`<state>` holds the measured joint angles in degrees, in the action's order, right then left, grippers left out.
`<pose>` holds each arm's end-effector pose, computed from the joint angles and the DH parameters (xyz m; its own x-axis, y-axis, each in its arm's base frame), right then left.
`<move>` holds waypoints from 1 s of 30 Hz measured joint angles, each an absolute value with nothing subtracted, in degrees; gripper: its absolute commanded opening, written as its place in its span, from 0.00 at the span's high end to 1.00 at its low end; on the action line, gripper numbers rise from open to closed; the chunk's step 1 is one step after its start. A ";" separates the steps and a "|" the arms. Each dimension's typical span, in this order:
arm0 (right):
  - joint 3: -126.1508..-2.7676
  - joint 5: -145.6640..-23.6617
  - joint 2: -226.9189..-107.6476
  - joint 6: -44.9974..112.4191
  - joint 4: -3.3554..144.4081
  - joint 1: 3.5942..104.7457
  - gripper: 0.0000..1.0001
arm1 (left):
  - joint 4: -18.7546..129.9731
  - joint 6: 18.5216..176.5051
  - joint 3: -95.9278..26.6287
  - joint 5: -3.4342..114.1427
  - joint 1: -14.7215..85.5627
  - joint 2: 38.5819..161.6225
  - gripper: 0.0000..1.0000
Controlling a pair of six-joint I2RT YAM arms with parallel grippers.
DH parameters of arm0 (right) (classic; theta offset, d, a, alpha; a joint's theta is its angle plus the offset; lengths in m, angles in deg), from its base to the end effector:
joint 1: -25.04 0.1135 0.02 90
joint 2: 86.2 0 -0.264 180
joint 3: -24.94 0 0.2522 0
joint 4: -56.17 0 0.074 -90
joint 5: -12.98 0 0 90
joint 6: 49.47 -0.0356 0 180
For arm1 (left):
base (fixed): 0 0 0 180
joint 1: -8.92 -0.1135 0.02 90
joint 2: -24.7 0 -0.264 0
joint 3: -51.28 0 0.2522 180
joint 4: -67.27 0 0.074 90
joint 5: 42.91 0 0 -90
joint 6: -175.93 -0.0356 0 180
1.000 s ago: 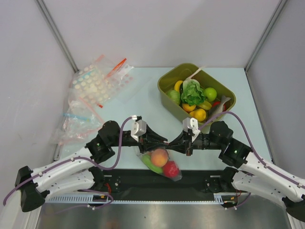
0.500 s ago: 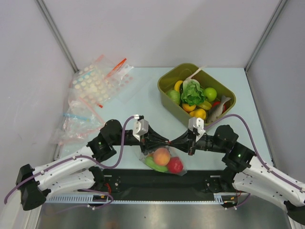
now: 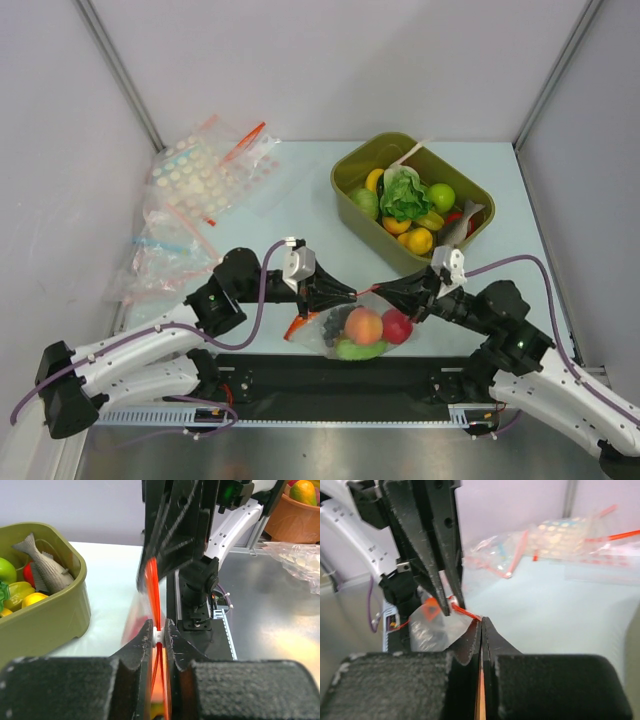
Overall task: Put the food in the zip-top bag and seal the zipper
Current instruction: Zip the zipper food storage bag at the center of the board.
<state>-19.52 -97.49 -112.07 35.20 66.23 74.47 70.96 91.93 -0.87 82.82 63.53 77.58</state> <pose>0.0736 0.1051 0.3250 0.0091 0.1444 -0.9895 -0.9415 0.3346 0.0402 0.1079 -0.1878 0.3261 -0.0747 -0.0413 -0.9963 0.9972 -0.0097 -0.0744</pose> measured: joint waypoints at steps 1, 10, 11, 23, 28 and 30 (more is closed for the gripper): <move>-18.93 -95.79 -110.72 34.96 66.10 74.41 1.00 | 70.85 91.93 -0.87 82.75 63.53 77.58 1.00; -15.17 -68.22 -98.65 31.07 66.10 74.41 1.00 | 69.38 91.91 -1.62 80.94 63.53 79.00 1.00; -14.96 -64.18 -97.25 30.42 66.31 74.41 1.00 | 69.28 91.91 -1.72 80.65 63.53 79.22 1.00; -13.36 -26.83 -91.11 17.65 71.52 74.41 1.00 | 67.50 91.89 -2.58 77.66 63.53 80.57 1.00; -13.23 -24.40 -92.70 14.02 72.89 74.41 1.00 | 67.13 91.89 -2.73 75.26 63.53 80.60 1.00; -13.23 -23.88 -93.73 13.46 72.89 74.41 1.00 | 66.61 91.89 -2.73 74.16 63.53 80.60 1.00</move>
